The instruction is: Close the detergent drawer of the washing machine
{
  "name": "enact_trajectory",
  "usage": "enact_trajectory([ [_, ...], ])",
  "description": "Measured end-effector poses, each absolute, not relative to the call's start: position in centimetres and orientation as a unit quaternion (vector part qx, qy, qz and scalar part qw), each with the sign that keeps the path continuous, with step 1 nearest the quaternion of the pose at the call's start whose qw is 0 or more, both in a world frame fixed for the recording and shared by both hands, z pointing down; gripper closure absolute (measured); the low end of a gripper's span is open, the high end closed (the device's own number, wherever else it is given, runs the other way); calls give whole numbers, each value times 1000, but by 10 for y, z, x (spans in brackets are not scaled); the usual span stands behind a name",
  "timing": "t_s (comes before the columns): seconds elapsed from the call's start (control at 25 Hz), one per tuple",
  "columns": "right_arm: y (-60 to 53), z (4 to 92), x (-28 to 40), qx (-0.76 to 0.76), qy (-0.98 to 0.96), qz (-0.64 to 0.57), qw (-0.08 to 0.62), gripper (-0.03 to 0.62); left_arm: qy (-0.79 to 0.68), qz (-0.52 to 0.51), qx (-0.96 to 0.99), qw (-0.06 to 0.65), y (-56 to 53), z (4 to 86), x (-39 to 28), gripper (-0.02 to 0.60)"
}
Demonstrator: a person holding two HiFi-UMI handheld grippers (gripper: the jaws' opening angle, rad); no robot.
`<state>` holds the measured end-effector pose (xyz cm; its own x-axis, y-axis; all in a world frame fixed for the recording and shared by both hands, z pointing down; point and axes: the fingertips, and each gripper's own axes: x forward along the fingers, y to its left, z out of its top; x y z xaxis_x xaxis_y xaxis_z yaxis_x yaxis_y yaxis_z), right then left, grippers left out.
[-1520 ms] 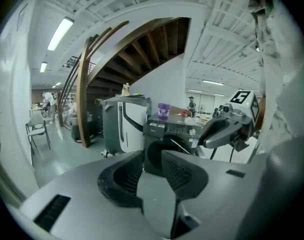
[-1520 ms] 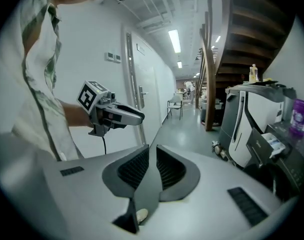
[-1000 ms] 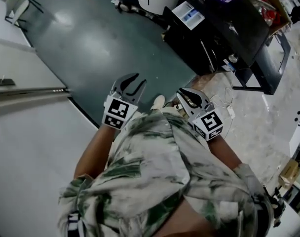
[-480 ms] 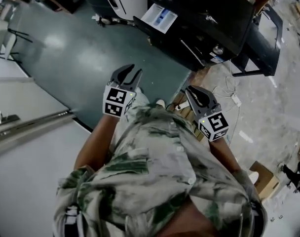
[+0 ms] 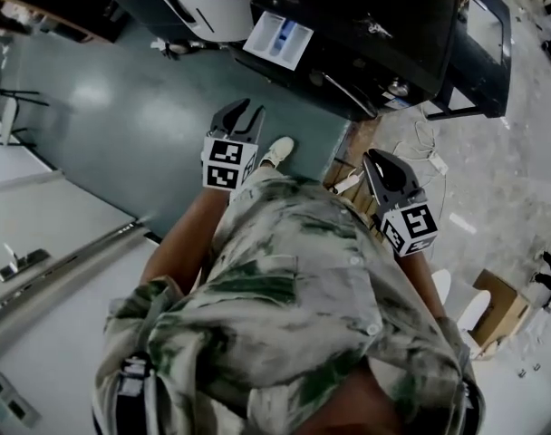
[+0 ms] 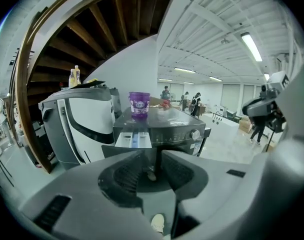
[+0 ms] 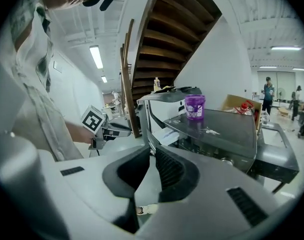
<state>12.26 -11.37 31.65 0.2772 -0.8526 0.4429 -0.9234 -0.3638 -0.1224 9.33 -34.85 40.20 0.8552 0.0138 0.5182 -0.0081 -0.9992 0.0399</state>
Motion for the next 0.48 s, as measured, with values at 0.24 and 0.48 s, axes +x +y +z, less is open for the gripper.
enact_trajectory([
  [0.24, -135, 317, 150, 808, -533, 238, 77, 539, 6, 276, 961, 19, -374, 419, 134, 451],
  [0.48, -148, 319, 160, 812, -520, 250, 83, 539, 13, 286, 958, 24, -385, 440, 156, 451],
])
